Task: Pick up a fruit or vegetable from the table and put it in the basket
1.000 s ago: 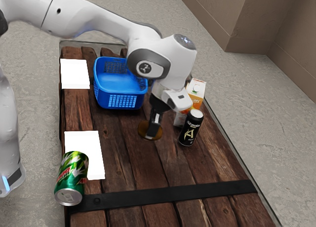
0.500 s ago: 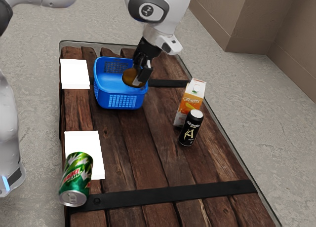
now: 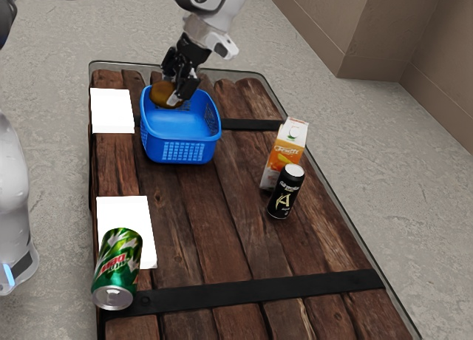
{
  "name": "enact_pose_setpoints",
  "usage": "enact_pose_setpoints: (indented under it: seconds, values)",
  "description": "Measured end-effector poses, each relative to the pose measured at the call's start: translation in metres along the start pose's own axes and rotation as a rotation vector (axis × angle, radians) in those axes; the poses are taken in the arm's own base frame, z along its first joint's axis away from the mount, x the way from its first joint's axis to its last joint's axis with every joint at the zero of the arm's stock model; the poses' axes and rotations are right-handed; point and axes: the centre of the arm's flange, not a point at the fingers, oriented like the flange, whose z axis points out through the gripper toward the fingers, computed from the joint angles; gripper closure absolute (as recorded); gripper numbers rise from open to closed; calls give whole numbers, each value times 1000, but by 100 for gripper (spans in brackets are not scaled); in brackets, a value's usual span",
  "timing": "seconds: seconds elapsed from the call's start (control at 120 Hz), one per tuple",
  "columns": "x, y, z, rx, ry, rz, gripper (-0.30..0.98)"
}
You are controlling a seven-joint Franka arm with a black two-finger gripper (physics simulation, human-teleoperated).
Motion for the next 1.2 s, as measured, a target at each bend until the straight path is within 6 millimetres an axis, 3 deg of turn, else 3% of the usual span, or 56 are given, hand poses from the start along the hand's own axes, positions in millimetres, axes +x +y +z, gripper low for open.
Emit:
enact_pose_setpoints:
  seconds: [0.075,0.183,0.425,0.733,1.2]
  values:
    - [0,-2,6,-4,-24,-5,41]
    - [5,-22,21,-22,-33,-44,43]
    - [21,-40,29,-14,59,-81,43]
    - [47,-45,36,29,225,-107,43]
    - [62,-46,82,16,198,-134,42]
